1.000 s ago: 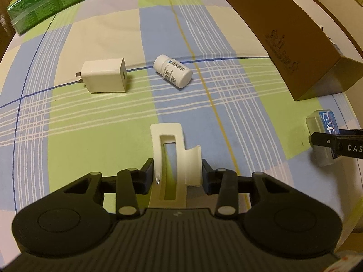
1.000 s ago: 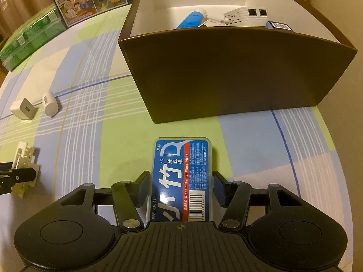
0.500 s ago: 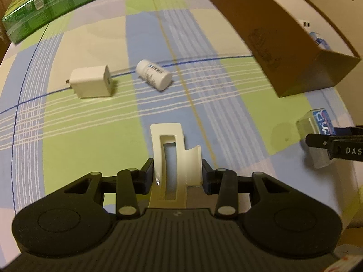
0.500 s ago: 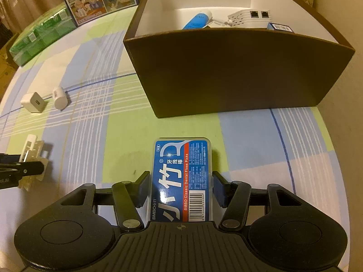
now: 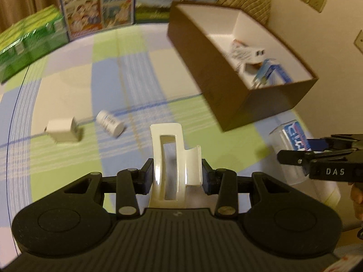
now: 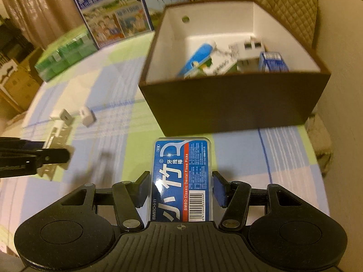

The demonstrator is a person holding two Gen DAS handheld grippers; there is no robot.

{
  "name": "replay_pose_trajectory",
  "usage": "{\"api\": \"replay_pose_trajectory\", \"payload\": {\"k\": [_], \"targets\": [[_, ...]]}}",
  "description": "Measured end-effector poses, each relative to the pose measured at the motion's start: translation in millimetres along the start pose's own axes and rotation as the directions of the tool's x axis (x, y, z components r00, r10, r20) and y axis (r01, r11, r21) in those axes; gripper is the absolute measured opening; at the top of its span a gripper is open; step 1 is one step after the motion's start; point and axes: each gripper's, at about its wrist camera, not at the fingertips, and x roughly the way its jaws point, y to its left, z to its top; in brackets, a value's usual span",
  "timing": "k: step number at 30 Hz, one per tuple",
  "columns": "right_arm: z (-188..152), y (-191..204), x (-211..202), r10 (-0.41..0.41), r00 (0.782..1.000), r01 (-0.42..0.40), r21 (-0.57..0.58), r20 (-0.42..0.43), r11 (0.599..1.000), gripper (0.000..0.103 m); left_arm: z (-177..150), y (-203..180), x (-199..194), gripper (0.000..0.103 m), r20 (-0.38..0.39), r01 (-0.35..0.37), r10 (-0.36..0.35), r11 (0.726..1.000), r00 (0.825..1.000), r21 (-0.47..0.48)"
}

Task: Organize rigid objects
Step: 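Carry the floss box and white clip into the brown box with both tools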

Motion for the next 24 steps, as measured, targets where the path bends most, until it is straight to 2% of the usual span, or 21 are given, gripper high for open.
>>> {"api": "replay_pose_trajectory", "payload": {"k": [7, 13, 18, 24], "targets": [[25.5, -13.2, -32.4, 0.059, 0.995, -0.057, -0.022, 0.085, 0.998, 0.053, 35.6, -32.3, -5.6, 0.036, 0.068, 0.029, -0.032, 0.998, 0.997, 0.050], [61.0, -35.0, -43.8, 0.079, 0.987, -0.076, -0.028, 0.139, 0.997, 0.053, 80.4, -56.8, 0.3, 0.036, 0.132, 0.033, -0.045, 0.995, 0.990, 0.091], [99.1, -58.3, -40.9, 0.072, 0.980, -0.066, -0.035, 0.184, 0.997, 0.053, 121.8, -78.5, 15.9, 0.036, 0.167, 0.041, -0.060, 0.992, 0.984, 0.119], [150.3, -84.5, -24.2, 0.077, 0.974, -0.071, -0.039, 0.212, 0.997, 0.053, 167.6, -99.3, 48.0, 0.036, 0.169, 0.032, -0.056, 0.989, 0.984, 0.143]]}}
